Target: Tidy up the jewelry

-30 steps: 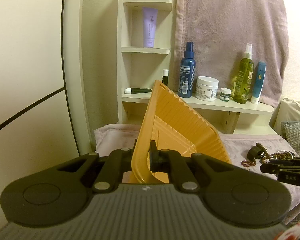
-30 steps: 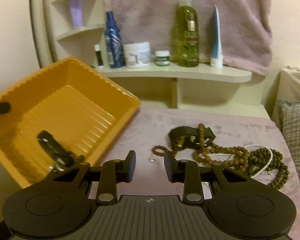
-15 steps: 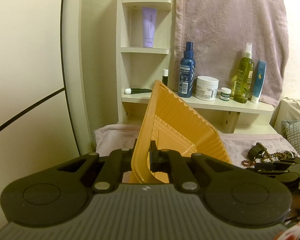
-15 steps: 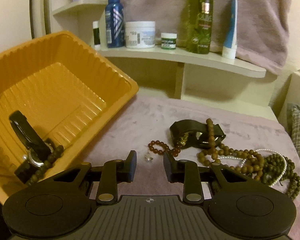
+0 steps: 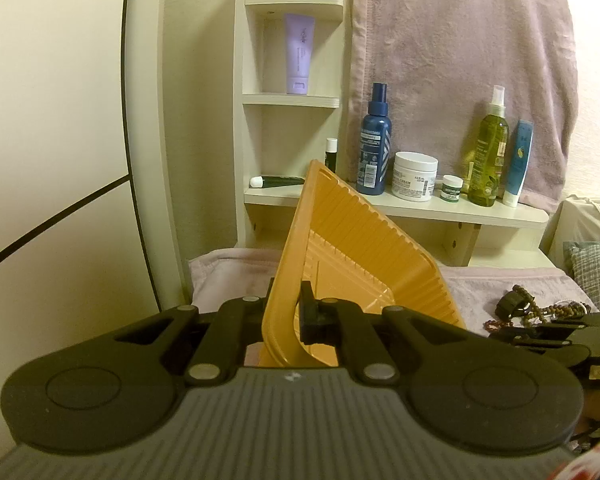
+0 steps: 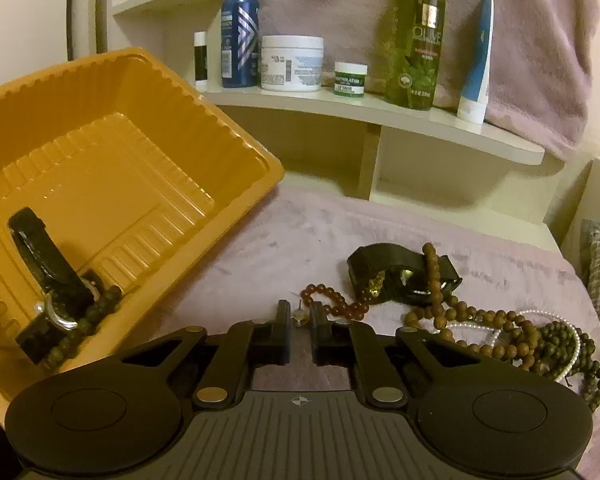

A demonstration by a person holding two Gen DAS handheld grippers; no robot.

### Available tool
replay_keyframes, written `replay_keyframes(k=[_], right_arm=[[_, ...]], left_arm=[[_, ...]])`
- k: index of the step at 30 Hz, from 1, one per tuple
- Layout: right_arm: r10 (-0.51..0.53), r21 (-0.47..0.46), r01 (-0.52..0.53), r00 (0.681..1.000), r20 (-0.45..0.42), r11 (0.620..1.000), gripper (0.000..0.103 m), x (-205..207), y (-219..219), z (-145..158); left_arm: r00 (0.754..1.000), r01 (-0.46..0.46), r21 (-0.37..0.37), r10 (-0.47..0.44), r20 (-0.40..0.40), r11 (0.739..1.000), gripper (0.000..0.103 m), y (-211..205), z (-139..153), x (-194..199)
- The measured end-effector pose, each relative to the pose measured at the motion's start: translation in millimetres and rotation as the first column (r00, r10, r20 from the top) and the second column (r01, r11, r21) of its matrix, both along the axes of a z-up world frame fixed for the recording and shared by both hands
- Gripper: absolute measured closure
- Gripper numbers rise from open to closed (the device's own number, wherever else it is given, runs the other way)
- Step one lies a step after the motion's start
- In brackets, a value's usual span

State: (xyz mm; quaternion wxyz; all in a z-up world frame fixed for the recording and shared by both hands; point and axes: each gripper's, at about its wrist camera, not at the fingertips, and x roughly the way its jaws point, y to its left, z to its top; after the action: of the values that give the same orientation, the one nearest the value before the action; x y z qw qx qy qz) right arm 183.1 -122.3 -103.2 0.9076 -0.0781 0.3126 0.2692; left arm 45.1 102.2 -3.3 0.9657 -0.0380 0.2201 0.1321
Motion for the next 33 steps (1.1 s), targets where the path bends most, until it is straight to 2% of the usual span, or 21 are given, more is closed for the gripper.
replay_keyframes(k=[4,7,11,14,16,21,33], right_arm=[[0.018,0.036,-0.019,1.0,0.024,0.999,0.094,-9.5,-0.5,18.9],[0.055,0.109,-0.058,0.998,0.028,0.992,0.094,-19.0,0.8,41.1],[0.157,0.2,-0.16,0.987,0.032,0.967,0.094,-35.9,7.8,67.4],[0.267,0.227,-0.267,0.963,0.032,0.937,0.094,-48.9,18.0,79.4],[0.328,0.219,-0.325,0.944,0.026,0.92,0.094,-54.5,26.9,80.5],[0.383,0.196,-0.375,0.924,-0.003,0.906,0.094,-60.4,43.5,69.6],[0.405,0.205,-0.394,0.914,-0.014,0.896,0.092,-60.8,47.6,64.2]], left_arm=[[1.0,-0.002,-0.004,0.002,0.0,1.0,0.097,0.7,-0.9,-0.1],[1.0,-0.002,-0.011,0.002,0.0,1.0,0.097,2.7,-2.0,-0.6],[1.0,-0.005,-0.028,0.005,-0.002,1.0,0.097,7.6,-3.3,-1.4],[1.0,-0.004,-0.036,0.004,-0.002,0.999,0.097,10.0,-3.9,-1.7],[1.0,-0.004,-0.038,0.004,0.0,0.999,0.097,10.0,-3.9,-1.6],[1.0,-0.003,-0.039,0.003,0.0,0.999,0.097,9.8,-4.1,-1.4],[1.0,-0.004,-0.041,0.004,0.001,0.999,0.097,9.8,-4.0,-1.8]])
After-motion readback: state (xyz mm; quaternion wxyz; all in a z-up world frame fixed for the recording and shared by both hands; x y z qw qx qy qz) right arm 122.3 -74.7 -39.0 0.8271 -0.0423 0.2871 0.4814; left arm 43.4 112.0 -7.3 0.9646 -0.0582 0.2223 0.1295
